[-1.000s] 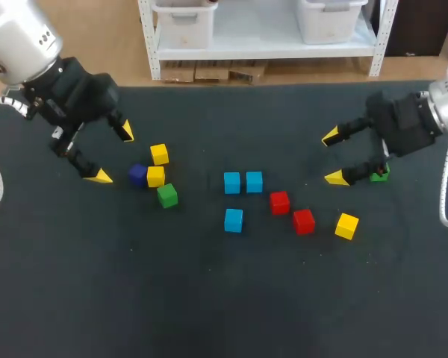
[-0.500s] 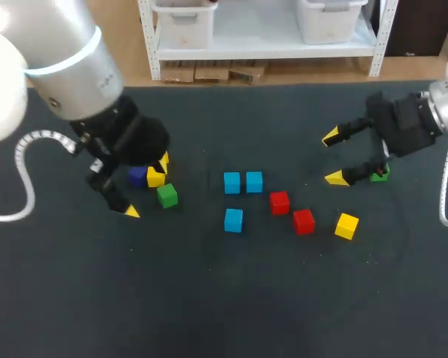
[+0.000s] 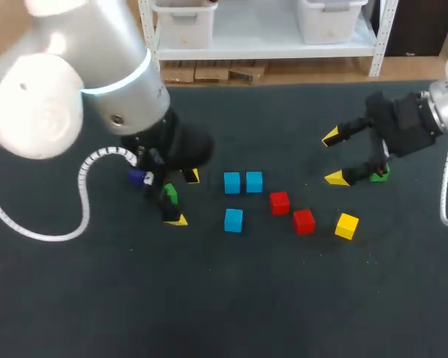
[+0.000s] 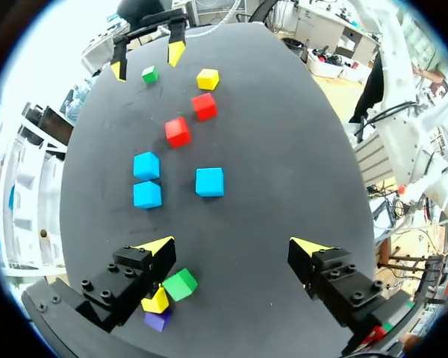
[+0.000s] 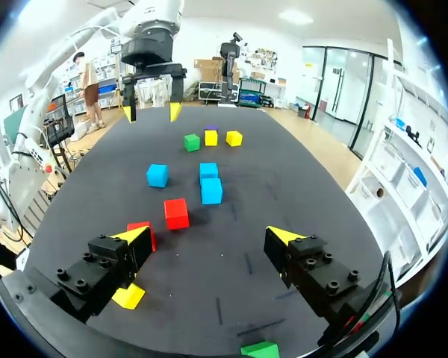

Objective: Place the blue cubes, place green cubes on the blue cubes, place the yellow cubes on the green cubes, then place the red cubes on the yellow cubes, and place purple cube on the red cubes.

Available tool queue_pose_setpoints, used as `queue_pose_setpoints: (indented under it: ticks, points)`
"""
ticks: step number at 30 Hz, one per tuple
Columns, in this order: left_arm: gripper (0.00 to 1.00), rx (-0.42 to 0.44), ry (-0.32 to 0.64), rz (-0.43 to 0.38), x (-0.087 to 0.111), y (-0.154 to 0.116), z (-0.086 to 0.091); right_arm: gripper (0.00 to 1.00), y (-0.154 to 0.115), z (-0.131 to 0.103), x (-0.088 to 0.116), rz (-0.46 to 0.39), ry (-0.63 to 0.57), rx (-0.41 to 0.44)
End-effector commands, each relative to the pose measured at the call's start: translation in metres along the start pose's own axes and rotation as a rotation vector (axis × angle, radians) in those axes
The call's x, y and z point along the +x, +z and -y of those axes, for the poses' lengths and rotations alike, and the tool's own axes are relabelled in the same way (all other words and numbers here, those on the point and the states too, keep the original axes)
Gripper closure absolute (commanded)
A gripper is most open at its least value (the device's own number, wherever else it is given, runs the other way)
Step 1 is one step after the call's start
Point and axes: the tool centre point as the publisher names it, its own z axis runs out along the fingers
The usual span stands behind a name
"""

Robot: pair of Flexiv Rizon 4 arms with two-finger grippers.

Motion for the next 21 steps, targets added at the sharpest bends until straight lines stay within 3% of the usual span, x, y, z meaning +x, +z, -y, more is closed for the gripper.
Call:
queue_pose_setpoints:
  ticks: [1,12,21]
  points:
    - [0.00,0.037,-0.021,-0.022,-0.009,0.021,-0.011,0.00,0.001,0.001,0.001,0.003,-0.001,-0.001]
    - [0.00,0.072,-0.069,0.011,-0.025,0.054,-0.012,0.00,0.001,0.001,0.001,0.003,-0.001,-0.001]
    - [0.00,0.085,-0.037,0.005,-0.039,0.065,-0.023,0.00,0.001,0.001,0.001,0.003,-0.001,-0.001]
